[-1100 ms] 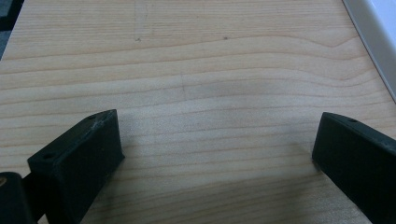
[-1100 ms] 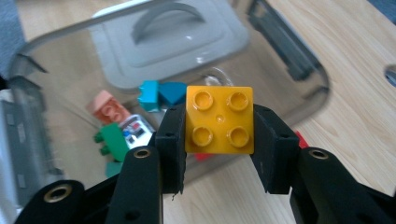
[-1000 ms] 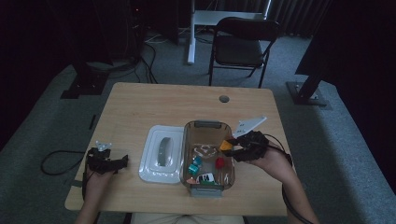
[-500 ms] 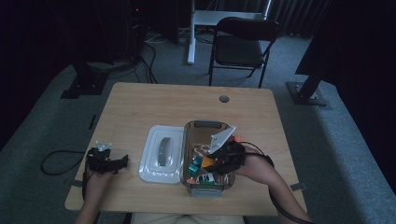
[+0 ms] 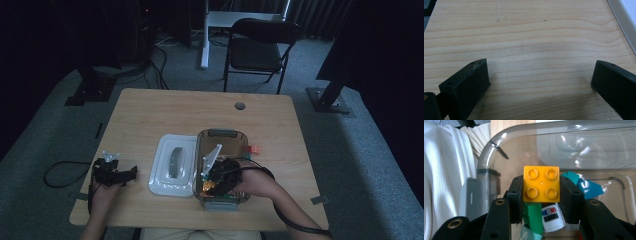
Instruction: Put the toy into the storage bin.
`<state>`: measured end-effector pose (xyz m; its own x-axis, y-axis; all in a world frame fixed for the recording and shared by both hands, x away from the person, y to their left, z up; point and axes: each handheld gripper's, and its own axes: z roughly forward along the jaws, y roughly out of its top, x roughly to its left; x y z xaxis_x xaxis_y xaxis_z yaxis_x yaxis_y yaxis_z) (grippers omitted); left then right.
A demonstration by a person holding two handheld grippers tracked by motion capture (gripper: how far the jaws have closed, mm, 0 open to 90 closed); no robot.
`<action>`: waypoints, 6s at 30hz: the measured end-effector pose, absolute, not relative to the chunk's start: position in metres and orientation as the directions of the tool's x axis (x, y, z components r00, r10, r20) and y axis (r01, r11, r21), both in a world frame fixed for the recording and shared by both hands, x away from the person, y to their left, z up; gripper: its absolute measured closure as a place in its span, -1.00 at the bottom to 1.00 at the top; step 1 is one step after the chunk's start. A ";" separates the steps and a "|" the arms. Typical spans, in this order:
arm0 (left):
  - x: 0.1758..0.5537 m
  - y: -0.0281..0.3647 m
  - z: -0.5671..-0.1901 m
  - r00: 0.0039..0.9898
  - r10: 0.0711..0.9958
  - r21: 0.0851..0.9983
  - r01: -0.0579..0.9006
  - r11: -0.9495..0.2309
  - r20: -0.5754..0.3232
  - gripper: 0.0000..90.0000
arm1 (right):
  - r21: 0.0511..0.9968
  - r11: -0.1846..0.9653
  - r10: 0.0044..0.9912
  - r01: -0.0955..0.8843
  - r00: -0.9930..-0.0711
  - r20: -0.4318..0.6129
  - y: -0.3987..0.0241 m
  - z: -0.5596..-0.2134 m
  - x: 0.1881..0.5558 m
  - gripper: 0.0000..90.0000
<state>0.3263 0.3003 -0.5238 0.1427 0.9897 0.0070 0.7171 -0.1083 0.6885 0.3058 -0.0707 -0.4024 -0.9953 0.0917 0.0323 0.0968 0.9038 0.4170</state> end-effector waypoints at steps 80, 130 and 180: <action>0.326 0.300 -0.524 0.143 0.990 0.688 0.717 -0.109 0.008 -0.96 | 0.606 0.501 0.723 0.618 -0.684 0.099 -0.253 -0.414 0.373 0.08; 0.326 0.300 -0.524 0.143 0.990 0.688 0.717 -0.109 0.008 -0.96 | 0.462 0.312 0.906 0.830 -0.407 0.118 -0.244 -0.493 0.449 0.21; 0.326 0.300 -0.524 0.143 0.990 0.686 0.719 -0.110 0.008 -0.96 | 0.656 0.629 0.581 0.418 -0.813 -0.038 -0.202 -0.357 0.329 0.30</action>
